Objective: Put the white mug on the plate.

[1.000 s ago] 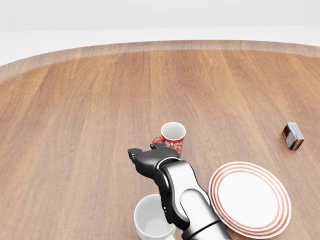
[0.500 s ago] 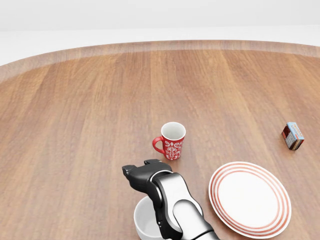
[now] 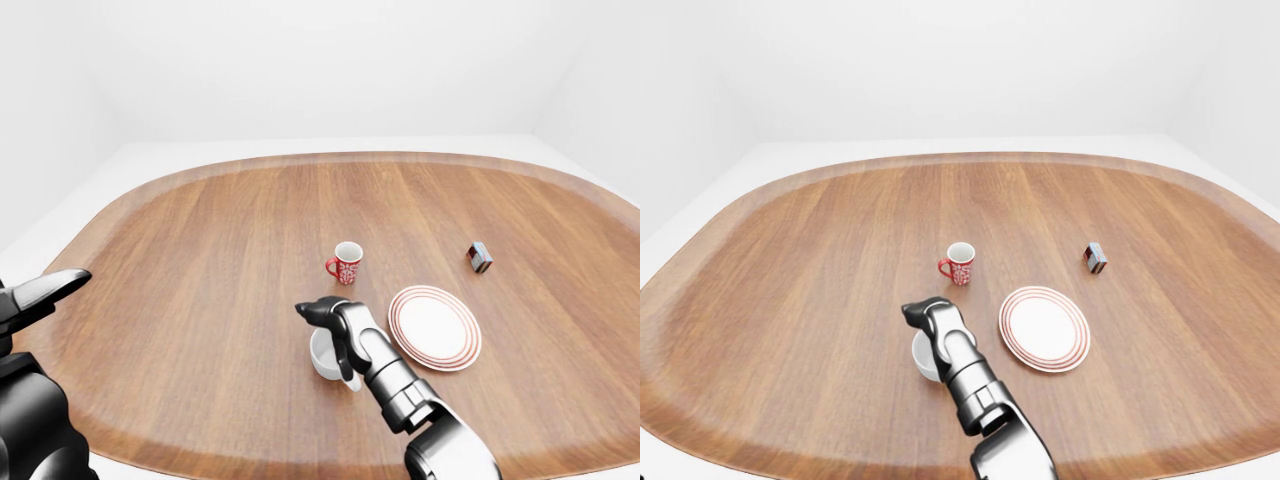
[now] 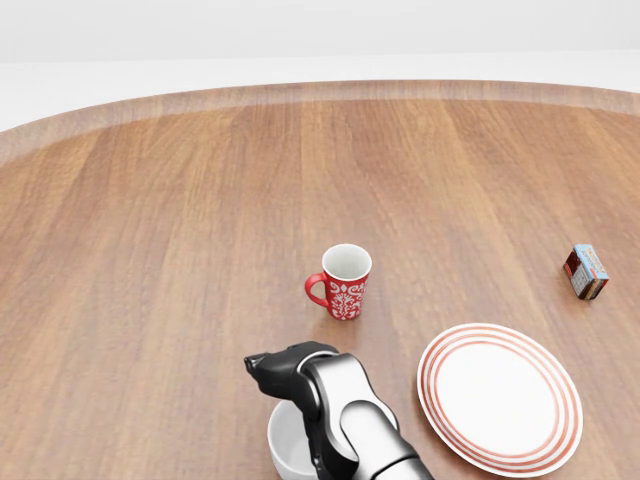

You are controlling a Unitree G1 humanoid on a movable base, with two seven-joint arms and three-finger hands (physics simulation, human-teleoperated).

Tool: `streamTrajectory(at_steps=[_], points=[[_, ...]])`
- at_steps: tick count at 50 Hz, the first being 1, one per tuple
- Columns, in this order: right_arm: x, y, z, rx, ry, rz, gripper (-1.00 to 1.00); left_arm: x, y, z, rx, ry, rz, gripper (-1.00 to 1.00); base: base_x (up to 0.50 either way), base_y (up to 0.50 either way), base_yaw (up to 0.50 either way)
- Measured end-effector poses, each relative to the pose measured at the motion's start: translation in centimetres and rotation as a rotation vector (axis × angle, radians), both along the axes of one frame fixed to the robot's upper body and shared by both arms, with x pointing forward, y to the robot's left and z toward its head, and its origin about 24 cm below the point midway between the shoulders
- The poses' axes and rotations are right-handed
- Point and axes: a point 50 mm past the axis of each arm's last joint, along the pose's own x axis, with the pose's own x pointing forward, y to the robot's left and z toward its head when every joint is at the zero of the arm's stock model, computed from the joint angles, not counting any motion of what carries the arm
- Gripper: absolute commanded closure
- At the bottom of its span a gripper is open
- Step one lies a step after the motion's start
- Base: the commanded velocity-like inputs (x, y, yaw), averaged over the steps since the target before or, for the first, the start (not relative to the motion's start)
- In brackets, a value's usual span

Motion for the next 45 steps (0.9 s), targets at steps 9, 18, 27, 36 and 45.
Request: streamTrajectory(at_steps=[9, 18, 27, 36, 45], points=[[-0.1, 0.2, -0.5, -0.006, 0.034, 0.006, -1.0, 0.0, 0.0, 0.0, 0.0, 0.0, 0.0, -1.0, 0.0, 0.0, 0.0], [-0.1, 0.3, -1.0, -0.015, 0.067, 0.008, -1.0, 0.1, 0.0, 0.0, -0.001, 0.001, -0.002, -1.0, 0.0, 0.0, 0.0], [-0.2, 0.1, -1.7, -0.036, 0.099, 0.008, -1.0, 0.1, 0.0, -0.1, -0.001, 0.003, -0.002, -1.0, 0.0, 0.0, 0.0], [-0.1, -0.2, -2.0, -0.066, 0.112, 0.01, -1.0, 0.1, 0.0, -0.1, -0.001, 0.005, -0.003, -1.0, 0.0, 0.0, 0.0], [0.0, -0.4, -2.2, -0.085, 0.124, 0.008, 0.37, 0.1, 0.0, -0.1, -0.002, 0.005, -0.004, -1.0, 0.0, 0.0, 0.0]])
